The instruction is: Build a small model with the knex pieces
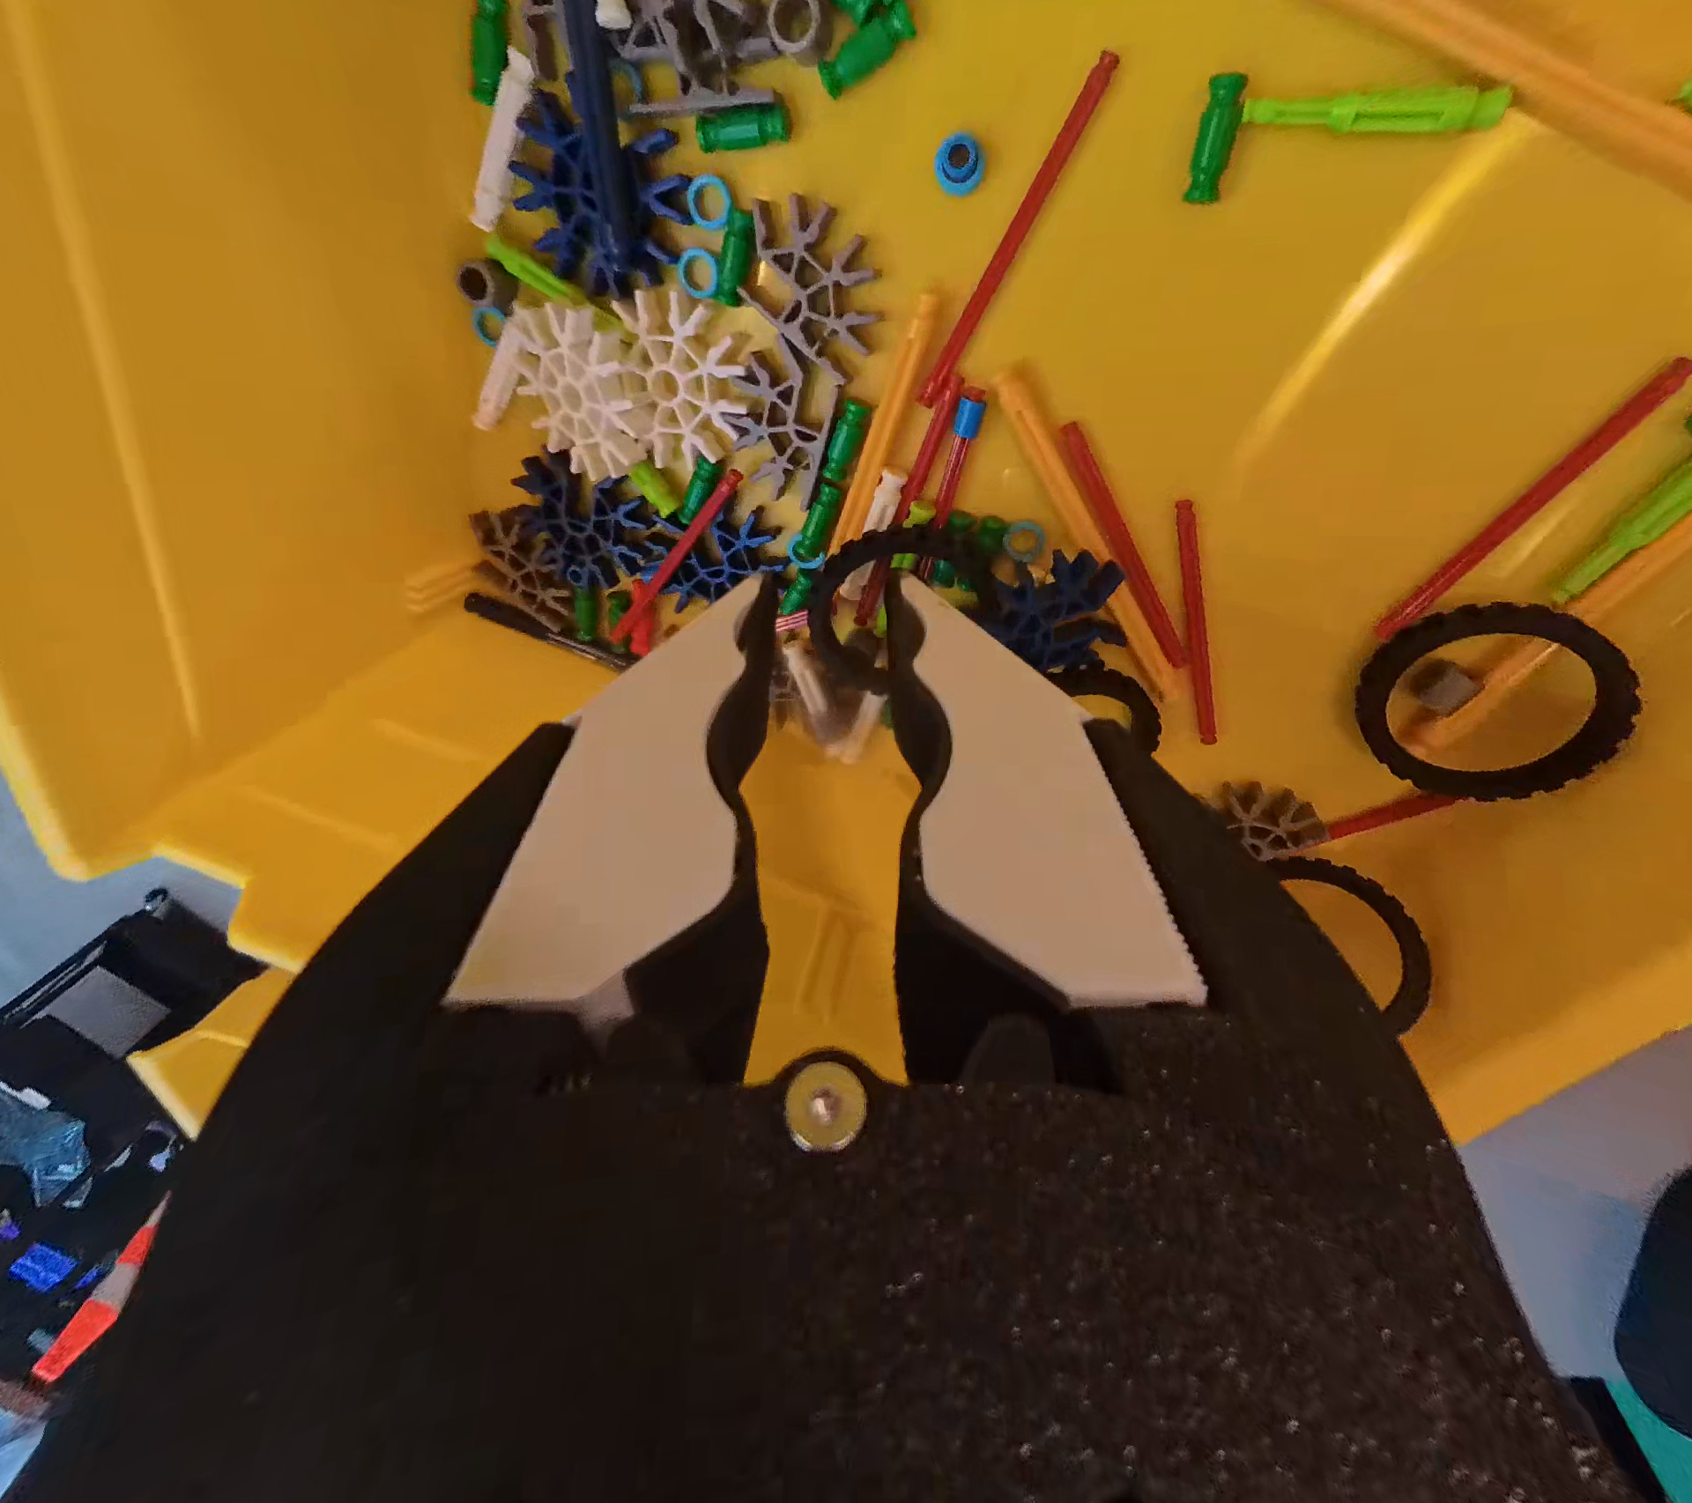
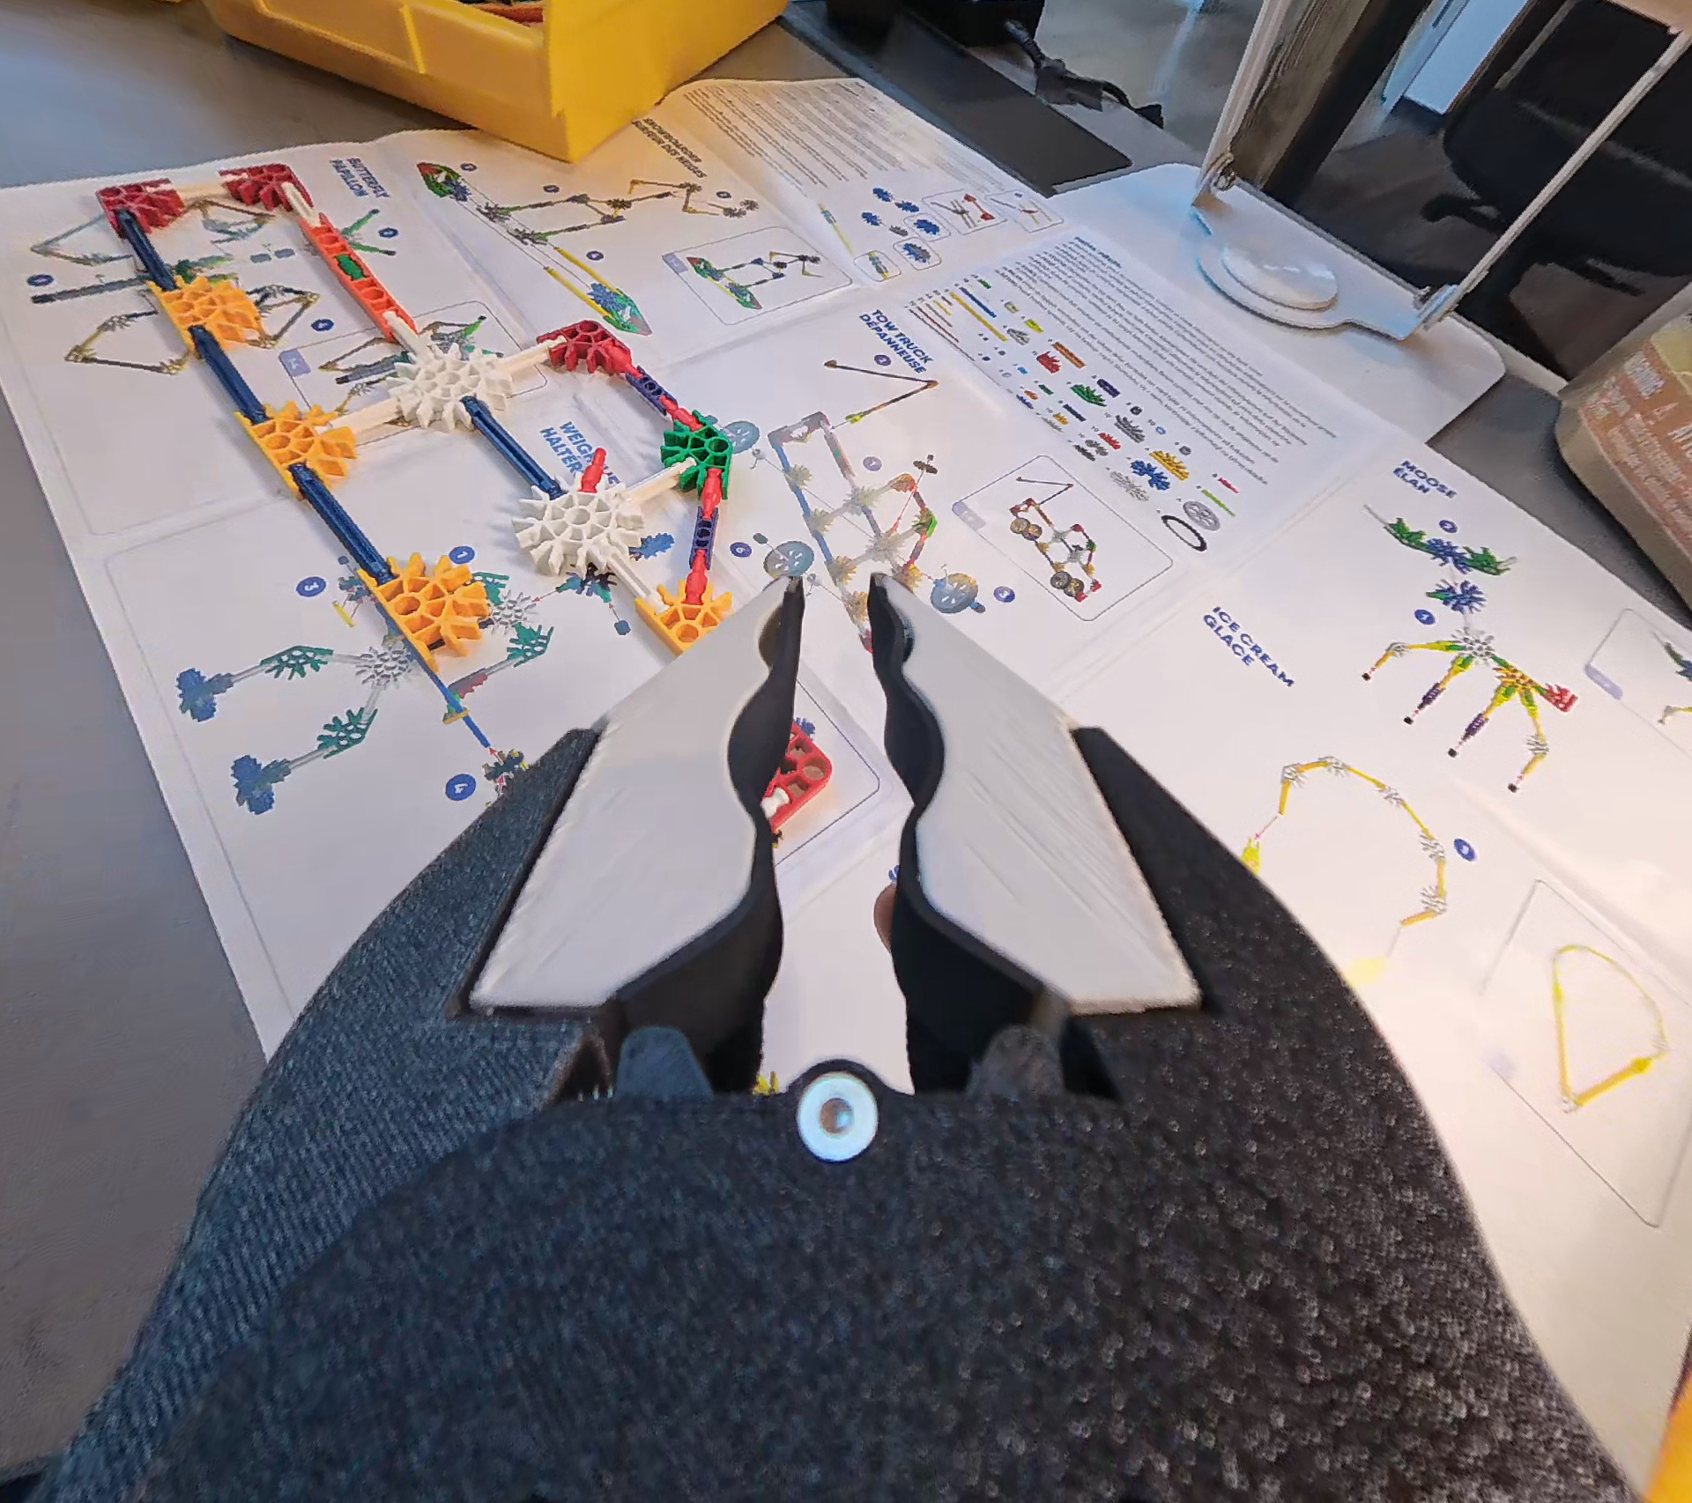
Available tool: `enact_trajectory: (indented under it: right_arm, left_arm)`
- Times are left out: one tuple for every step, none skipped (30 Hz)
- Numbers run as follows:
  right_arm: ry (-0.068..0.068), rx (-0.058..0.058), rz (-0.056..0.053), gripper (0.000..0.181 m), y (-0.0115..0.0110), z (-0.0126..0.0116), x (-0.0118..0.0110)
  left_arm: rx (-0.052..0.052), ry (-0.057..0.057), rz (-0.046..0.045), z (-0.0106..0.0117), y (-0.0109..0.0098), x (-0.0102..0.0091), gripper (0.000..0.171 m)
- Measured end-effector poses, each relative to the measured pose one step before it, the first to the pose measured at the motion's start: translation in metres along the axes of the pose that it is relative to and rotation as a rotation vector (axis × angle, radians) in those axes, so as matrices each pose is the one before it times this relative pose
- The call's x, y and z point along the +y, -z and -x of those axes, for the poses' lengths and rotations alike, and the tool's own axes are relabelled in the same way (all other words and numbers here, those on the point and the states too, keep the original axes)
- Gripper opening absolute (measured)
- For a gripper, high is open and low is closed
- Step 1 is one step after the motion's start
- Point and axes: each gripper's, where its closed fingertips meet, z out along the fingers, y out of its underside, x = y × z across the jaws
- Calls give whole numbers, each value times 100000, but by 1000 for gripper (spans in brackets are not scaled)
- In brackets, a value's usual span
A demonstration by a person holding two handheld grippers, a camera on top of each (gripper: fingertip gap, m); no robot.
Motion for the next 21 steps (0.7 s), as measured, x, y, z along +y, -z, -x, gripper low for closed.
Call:
enact_trajectory:
  right_arm:
    - [-21, 8, 152, 13, -4, -26, 53]
    - [-86, -30, 86, 14, 4, -32, 30]
    - [-77, -103, 79, 13, 4, -22, 29]
    - [-29, -98, 149, 13, -8, -20, 53]
    - [-18, -50, 166, 13, -7, -27, 55]
    - [-88, -97, 137, 13, -9, -16, 51]
    - [-132, -236, 172, 13, -26, 4, 69]
    - [-112, -281, 234, 13, -26, 10, 64]
    - [-18, -264, 280, 13, -32, 15, 75]
    - [54, -213, 303, 13, -35, 15, 74]
    - [59, -250, 330, 13, -38, 32, 73]
    - [42, -249, 329, 13, -43, 46, 68]
    - [80, -166, 283, 13, -35, 38, 65]
    - [139, -62, 247, 13, -17, 22, 47]
    - [135, 25, 200, 13, 8, 10, 32]
    - [84, 68, 162, 13, 2, -1, 27]
    - [15, 88, 112, 13, 12, -15, 29]
    - [-90, 65, 23, 13, 11, -28, 13]
    - [-223, -84, 62, 13, -18, -7, 26]
    - [-298, -214, 233, 13, -43, 9, 67]
    - [-196, -279, 421, 13, -69, 35, 114]
  left_arm:
    - [-368, -235, 2506, 182, -382, 289, 18]
    - [158, -28, 1860, 78, -342, 215, 15]
    - [1078, -141, 1028, -125, -248, 112, 10]
    - [1242, -723, 872, -237, -158, 95, 6]
    - [783, -1404, 787, -225, -22, 86, 4]
    - [376, -1369, -239, -187, 162, -79, 3]
    - [-184, -390, -2042, -65, 425, -362, 3]
    - [604, 482, -3893, -140, 680, -655, 3]
    - [2346, 948, -5479, -405, 841, -907, 3]
    - [3418, 1097, -6368, -589, 851, -1098, 3]
    - [4238, 1012, -6203, -716, 702, -1090, 3]
    - [3803, 890, -5248, -647, 444, -948, 3]
    - [1349, 1052, -3423, -219, 185, -630, 4]
    - [-204, 660, -1186, 104, 2, -222, 17]
    - [-476, 219, 400, 202, -104, 116, 27]
    - [-1513, -71, 1253, 417, -152, 323, 27]
    - [-2577, -461, 1780, 578, -186, 434, 24]
    - [-2558, -912, 2196, 534, -243, 519, 19]
    - [-2659, -1300, 2892, 480, -295, 601, 13]
    - [-2622, -1660, 3387, 375, -354, 647, 9]
    - [-723, -1782, 3084, 6, -375, 555, 7]
